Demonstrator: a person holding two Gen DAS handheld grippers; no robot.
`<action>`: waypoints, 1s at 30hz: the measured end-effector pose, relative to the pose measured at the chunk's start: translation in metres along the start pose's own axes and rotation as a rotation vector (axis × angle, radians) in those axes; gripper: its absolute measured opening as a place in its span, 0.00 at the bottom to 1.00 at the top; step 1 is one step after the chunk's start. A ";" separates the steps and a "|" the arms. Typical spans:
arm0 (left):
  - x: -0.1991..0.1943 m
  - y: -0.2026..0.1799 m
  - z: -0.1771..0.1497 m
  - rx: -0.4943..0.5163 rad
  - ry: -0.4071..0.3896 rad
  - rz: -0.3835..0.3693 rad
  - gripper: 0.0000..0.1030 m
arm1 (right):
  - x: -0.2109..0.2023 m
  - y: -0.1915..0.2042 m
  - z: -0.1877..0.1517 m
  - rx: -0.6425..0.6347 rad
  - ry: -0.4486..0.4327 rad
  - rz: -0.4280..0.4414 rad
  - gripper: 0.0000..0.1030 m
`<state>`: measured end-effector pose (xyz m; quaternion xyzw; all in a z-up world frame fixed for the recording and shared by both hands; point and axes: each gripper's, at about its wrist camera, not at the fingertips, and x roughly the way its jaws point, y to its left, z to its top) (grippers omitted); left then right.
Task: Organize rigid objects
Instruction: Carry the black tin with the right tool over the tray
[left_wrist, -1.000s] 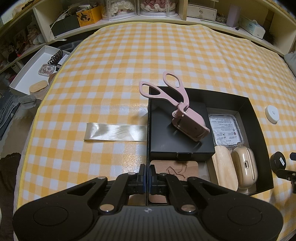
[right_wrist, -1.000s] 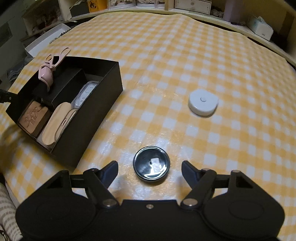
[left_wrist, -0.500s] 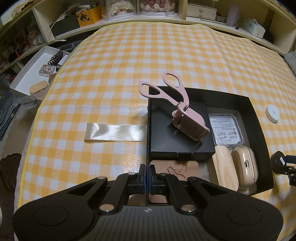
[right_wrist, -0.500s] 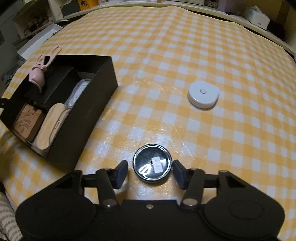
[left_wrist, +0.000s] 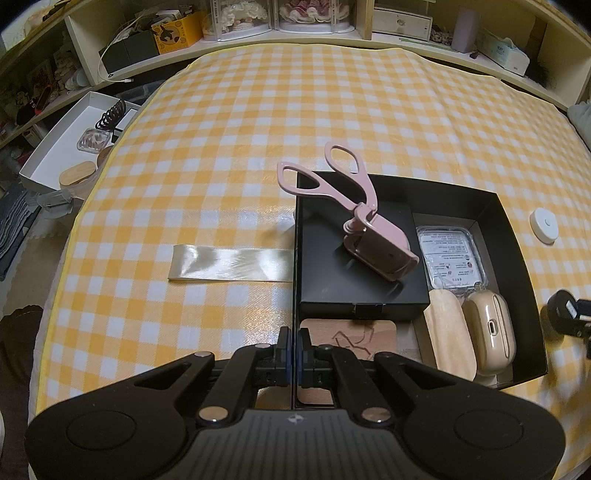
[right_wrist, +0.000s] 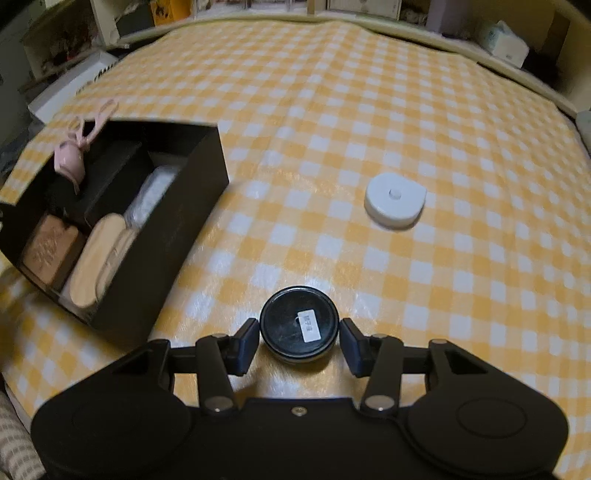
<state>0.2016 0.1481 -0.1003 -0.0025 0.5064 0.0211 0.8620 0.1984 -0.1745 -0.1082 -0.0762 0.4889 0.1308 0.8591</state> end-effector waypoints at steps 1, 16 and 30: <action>0.000 0.000 0.000 0.000 0.000 0.000 0.03 | -0.003 0.000 0.001 0.006 -0.013 0.002 0.47; 0.000 -0.001 0.000 0.002 0.000 0.001 0.03 | -0.055 0.035 0.034 0.010 -0.207 0.115 0.47; -0.003 0.001 0.001 -0.001 0.000 -0.005 0.03 | -0.008 0.083 0.083 0.033 -0.144 0.103 0.47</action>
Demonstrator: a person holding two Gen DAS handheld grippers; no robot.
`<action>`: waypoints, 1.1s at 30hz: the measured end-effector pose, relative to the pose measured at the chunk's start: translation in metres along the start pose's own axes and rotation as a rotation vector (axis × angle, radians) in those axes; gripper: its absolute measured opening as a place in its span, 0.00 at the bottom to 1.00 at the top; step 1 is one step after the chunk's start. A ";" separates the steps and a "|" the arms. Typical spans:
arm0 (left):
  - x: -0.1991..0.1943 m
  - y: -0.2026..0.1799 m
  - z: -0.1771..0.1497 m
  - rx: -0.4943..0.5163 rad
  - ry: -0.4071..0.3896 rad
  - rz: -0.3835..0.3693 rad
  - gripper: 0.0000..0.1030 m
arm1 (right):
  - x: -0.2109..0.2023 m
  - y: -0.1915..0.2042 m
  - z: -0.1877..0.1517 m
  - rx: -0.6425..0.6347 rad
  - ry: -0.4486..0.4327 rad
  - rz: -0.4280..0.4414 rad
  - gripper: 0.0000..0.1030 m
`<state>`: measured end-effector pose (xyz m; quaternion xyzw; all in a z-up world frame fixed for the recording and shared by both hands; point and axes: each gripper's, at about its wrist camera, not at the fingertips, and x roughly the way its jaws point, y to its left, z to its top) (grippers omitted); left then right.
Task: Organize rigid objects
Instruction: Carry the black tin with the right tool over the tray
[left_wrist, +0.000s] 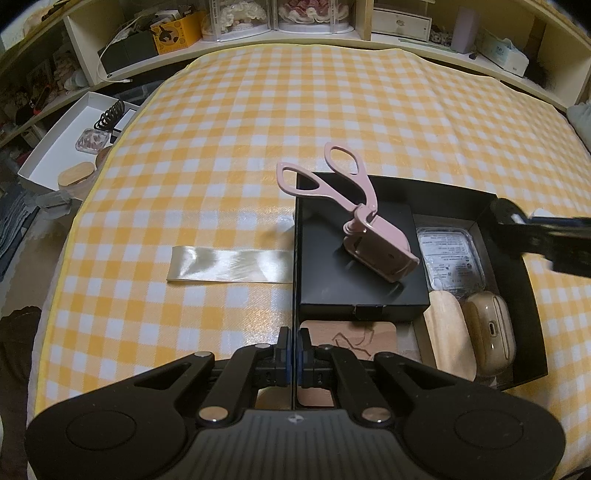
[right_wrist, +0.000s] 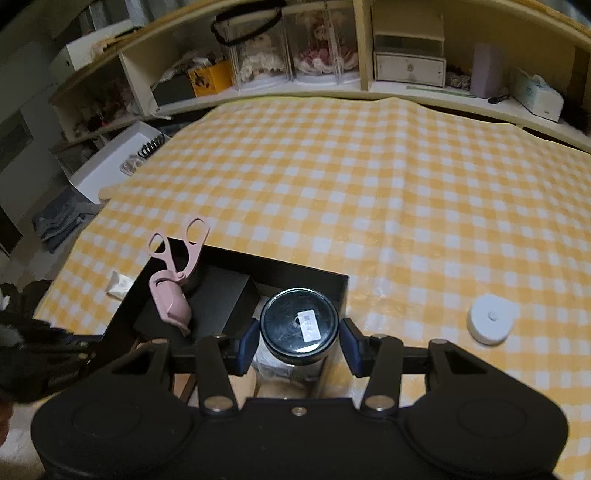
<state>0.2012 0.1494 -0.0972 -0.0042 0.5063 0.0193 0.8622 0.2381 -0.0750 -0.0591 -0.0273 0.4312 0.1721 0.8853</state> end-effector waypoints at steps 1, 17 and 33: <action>0.000 0.001 0.000 0.001 0.000 -0.001 0.03 | 0.005 0.003 0.002 -0.002 0.008 -0.008 0.47; 0.003 0.005 0.003 0.001 0.000 -0.006 0.03 | 0.051 0.011 0.011 0.014 0.095 -0.036 0.48; 0.003 0.008 0.002 0.004 -0.001 -0.003 0.03 | 0.036 0.013 0.004 0.021 0.093 0.007 0.56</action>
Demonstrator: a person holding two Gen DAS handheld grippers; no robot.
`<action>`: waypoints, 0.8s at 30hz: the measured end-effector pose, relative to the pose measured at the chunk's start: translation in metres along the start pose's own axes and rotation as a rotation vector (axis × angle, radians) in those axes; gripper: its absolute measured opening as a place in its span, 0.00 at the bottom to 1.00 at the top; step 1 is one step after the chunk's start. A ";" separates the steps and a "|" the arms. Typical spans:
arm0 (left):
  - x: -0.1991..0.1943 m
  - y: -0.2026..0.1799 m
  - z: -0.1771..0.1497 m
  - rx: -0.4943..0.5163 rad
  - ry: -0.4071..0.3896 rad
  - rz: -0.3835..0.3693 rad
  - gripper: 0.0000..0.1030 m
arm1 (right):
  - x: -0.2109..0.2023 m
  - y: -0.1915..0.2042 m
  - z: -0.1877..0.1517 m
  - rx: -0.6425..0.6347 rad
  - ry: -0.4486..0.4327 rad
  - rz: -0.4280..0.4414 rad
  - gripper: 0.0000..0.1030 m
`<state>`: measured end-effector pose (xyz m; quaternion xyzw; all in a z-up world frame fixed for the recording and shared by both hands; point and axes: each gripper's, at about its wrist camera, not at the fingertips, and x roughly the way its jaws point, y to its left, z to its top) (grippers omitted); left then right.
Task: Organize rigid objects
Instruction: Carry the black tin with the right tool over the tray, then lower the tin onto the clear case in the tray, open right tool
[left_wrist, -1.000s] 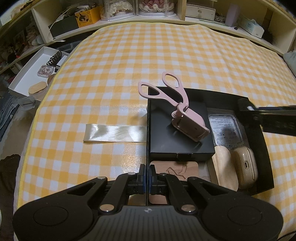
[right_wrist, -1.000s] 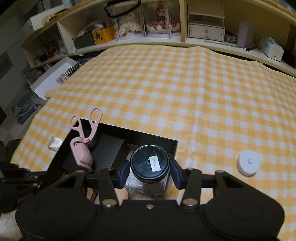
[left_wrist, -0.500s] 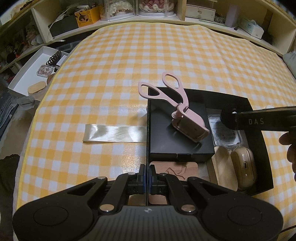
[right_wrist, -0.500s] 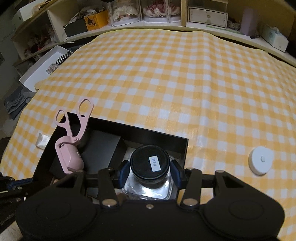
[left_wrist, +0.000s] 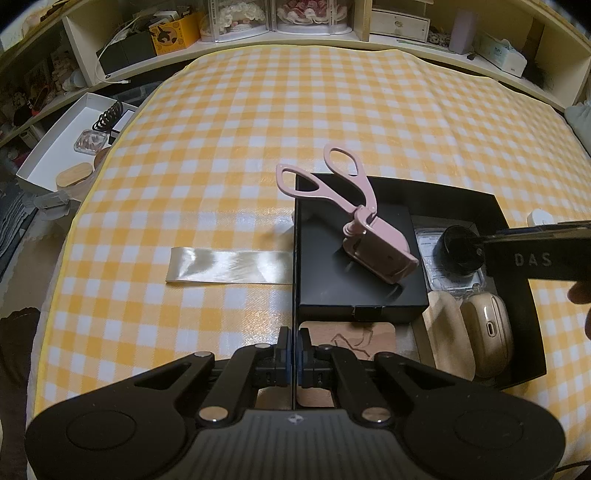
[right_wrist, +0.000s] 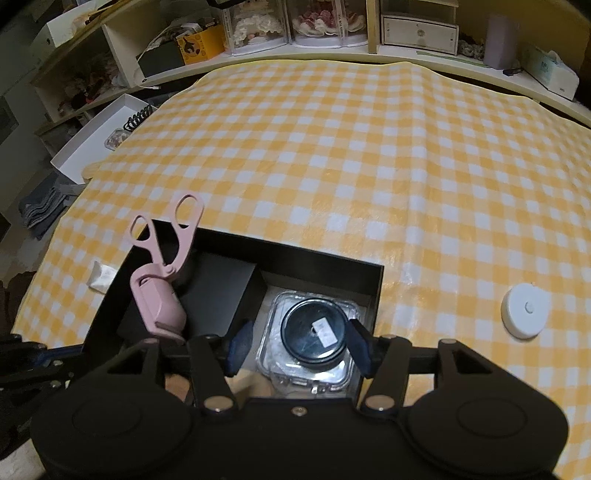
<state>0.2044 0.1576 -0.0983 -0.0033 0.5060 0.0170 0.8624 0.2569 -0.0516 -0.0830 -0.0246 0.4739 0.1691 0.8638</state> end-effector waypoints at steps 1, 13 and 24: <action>0.000 -0.002 0.000 -0.001 0.000 0.000 0.03 | -0.002 0.000 -0.001 0.000 -0.002 0.003 0.56; 0.000 -0.002 -0.001 0.002 0.000 0.002 0.03 | -0.043 0.004 -0.012 -0.057 -0.058 0.046 0.73; -0.001 -0.001 0.000 0.006 -0.001 0.005 0.03 | -0.096 -0.015 -0.017 -0.068 -0.173 0.040 1.00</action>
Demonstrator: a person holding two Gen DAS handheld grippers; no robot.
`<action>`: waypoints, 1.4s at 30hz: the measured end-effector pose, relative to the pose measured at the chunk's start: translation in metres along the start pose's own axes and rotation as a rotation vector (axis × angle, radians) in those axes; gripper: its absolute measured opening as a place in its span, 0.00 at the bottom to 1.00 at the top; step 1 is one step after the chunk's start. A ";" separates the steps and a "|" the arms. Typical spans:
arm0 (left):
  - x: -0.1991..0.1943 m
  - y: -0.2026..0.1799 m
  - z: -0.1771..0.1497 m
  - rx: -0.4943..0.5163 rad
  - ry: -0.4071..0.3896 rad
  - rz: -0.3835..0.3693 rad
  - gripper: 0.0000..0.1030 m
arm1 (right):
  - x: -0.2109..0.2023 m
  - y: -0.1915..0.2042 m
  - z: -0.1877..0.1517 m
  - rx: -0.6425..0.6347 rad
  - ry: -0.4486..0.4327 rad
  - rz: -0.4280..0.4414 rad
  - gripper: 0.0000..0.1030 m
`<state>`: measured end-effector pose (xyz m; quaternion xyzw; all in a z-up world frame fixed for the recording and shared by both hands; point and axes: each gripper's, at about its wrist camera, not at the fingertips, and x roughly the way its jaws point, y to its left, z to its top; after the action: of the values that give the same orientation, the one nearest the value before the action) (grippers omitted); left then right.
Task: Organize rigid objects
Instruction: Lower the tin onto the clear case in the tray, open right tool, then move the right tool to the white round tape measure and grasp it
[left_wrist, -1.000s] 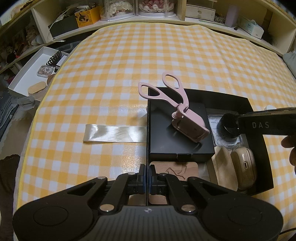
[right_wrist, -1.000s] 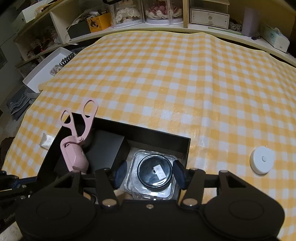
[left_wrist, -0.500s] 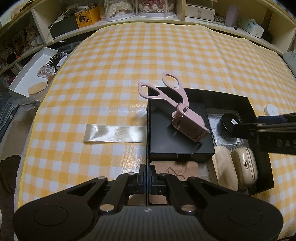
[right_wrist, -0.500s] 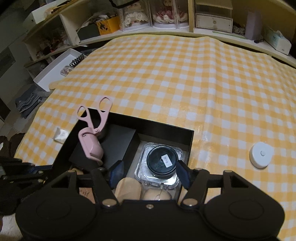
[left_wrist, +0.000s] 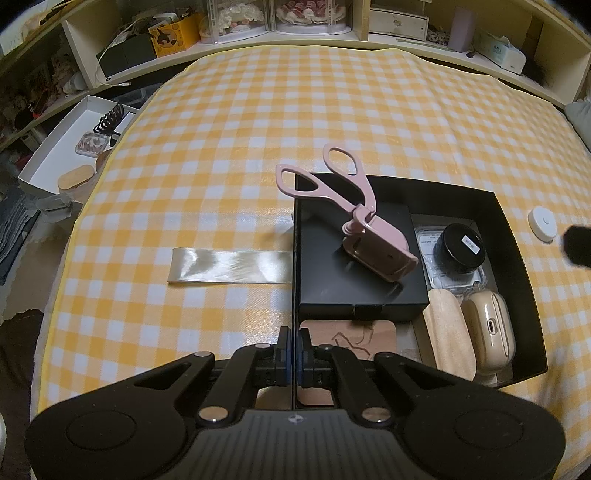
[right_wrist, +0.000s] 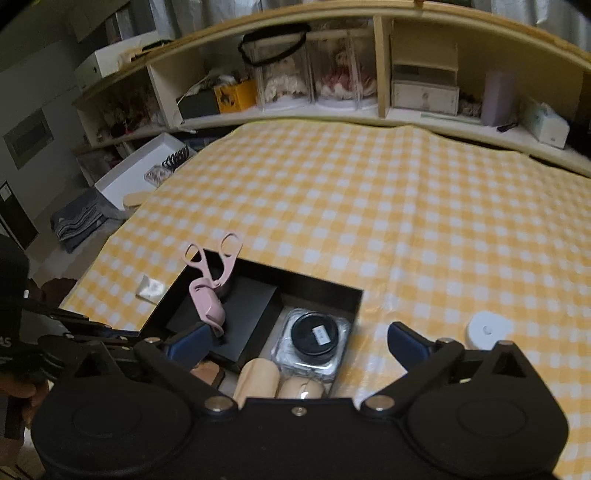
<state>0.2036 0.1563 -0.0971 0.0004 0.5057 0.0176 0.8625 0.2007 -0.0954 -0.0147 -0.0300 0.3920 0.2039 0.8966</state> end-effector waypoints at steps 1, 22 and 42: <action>-0.001 0.000 0.000 0.001 0.000 0.000 0.03 | -0.004 -0.004 0.001 0.003 -0.009 -0.003 1.00; -0.003 -0.001 0.000 0.008 -0.001 0.006 0.03 | -0.008 -0.133 0.004 0.184 -0.130 -0.224 1.00; -0.005 -0.001 0.000 0.013 0.000 0.010 0.03 | 0.087 -0.175 -0.038 0.282 -0.003 -0.263 0.93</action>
<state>0.2013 0.1555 -0.0923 0.0085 0.5058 0.0184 0.8624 0.2953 -0.2338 -0.1219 0.0452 0.4082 0.0278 0.9114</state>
